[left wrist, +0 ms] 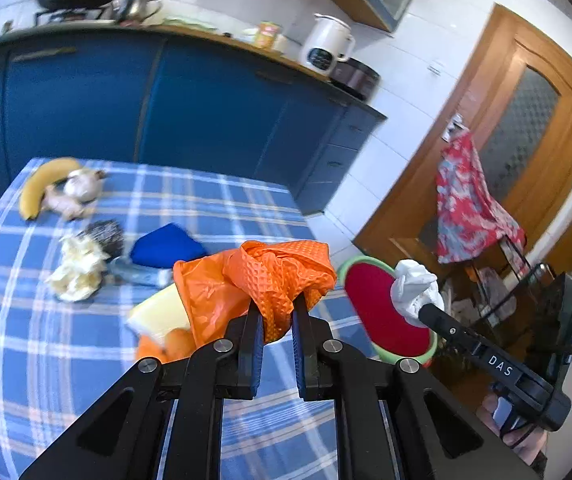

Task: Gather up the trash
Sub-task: 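Carry the orange bag and tissues to the red bin and release them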

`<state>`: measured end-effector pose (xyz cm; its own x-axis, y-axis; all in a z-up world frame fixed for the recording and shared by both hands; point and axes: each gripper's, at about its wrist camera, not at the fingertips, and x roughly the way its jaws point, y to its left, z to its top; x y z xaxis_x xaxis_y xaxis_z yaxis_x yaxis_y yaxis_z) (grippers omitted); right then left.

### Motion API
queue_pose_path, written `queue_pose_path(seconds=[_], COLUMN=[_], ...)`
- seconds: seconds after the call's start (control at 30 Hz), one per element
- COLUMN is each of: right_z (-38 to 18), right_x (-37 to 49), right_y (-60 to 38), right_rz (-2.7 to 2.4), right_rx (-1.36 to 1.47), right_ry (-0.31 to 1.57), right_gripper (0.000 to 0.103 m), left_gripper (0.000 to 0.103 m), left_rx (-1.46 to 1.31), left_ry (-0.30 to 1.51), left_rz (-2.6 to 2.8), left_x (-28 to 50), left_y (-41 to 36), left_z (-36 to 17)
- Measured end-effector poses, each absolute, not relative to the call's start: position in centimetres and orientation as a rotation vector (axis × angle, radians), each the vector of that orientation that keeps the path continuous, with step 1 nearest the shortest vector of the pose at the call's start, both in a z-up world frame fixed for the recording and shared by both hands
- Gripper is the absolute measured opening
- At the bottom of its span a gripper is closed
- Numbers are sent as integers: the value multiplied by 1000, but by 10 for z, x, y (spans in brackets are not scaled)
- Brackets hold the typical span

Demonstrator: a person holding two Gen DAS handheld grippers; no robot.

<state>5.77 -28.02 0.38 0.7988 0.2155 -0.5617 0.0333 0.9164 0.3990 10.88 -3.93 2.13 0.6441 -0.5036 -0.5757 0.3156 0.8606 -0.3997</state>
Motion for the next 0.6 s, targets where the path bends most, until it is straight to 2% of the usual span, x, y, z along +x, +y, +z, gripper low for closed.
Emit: queue_pose_path(seconds=[0.6], right_z=[-27], right_x=[44], right_y=[-377], right_rz=[-113], right_rx=[499], right_ry=[667], right_gripper=[19], left_gripper=[12], left_rx=[-106], left_ry=[804], left_rz=[-632], left_x=[131], left_y=[-160], left_z=[8])
